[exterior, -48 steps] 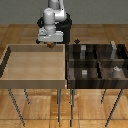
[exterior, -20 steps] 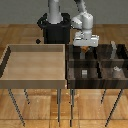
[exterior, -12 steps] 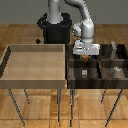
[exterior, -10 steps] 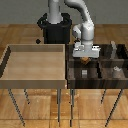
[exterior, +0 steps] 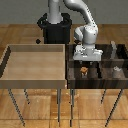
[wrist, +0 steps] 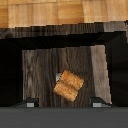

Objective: Place the loaf of bread into the appropriate compartment.

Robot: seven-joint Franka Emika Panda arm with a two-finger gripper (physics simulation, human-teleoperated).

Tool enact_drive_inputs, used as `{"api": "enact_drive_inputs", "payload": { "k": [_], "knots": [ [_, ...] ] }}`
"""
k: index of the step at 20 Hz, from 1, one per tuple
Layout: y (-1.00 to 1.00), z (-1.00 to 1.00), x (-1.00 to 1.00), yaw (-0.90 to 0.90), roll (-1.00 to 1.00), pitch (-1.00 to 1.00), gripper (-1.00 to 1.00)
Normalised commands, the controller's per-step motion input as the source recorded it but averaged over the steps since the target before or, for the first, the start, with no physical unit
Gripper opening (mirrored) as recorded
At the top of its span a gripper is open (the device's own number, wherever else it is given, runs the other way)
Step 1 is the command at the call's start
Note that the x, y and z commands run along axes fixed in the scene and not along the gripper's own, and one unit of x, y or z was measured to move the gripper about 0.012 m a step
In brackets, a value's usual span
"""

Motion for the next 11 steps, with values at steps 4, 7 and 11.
{"api": "enact_drive_inputs", "payload": {
  "k": [4, 7, 11],
  "knots": [
    [0.0, 0.0, 0.0, 0.0, 0.0, 0.0, 1.0],
    [0.0, 0.0, 0.0, 0.0, 0.0, 0.0, 1.0],
    [0.0, 0.0, 0.0, 0.0, 0.0, 0.0, 1.0]
  ]
}}
